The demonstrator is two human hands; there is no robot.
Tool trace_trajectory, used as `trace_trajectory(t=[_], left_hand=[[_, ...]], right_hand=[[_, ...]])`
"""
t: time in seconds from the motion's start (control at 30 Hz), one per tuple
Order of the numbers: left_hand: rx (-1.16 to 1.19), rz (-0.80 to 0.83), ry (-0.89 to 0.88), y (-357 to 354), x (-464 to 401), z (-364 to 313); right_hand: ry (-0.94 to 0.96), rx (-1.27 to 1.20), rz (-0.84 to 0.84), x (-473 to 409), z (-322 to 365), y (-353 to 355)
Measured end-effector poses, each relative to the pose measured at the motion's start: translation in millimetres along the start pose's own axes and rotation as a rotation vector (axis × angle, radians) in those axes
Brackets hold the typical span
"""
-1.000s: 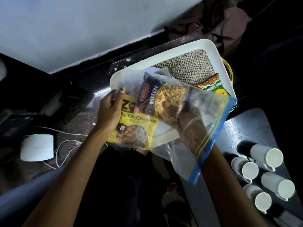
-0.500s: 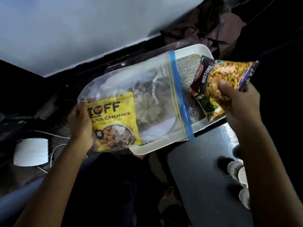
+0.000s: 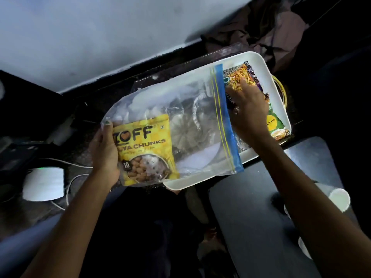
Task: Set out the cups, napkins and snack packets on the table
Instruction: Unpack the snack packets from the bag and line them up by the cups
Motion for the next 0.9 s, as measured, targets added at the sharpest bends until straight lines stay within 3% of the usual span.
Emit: trace_trajectory(t=[0.17,0.4,0.47,0.6,0.67,0.77,0.9], left_hand=[[-0.023,0.019,0.001,0.5,0.3,0.0],[-0.028,0.012,0.039,-0.2,1.1,1.7],[-0.037,0.011,0.042,-0.1,2.0,2.1],[-0.031,-0.005,0.048,-0.7,4.8,1.3],[-0.029,0.010,0.043,-1.8,6.7,0.0],[-0.051,0.024,0.027,-3.2,8.3,-1.8],[-0.049,0.042,0.020,-6.5,14.6,-6.1]], right_hand=[[-0.024,0.079,0.002,-8.9,-7.9,-13.4],[-0.160,-0.055,0.012,-23.7,-6.1,-4.8],[-0.200,-0.176,-0.091,-16.3,-1.5,6.1],[-0.151,-0.534,-0.504,21.0,15.3,38.1],[-0.153,-0.677,-0.442,34.3,22.4,35.6],[-0.319,-1.003,-0.156,43.0,28.2,7.7],[-0.478,-1.308,0.085,46.4,40.5,-14.8]])
Point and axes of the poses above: each hand's wrist, its own x-axis away from the middle knuckle, its own y-axis out of the back of the hand, z = x × y, the point moved 5 cm from there along -x, towards the middle knuckle, and after that the axes turned 8 degrees about y, right-handed, at the moved point
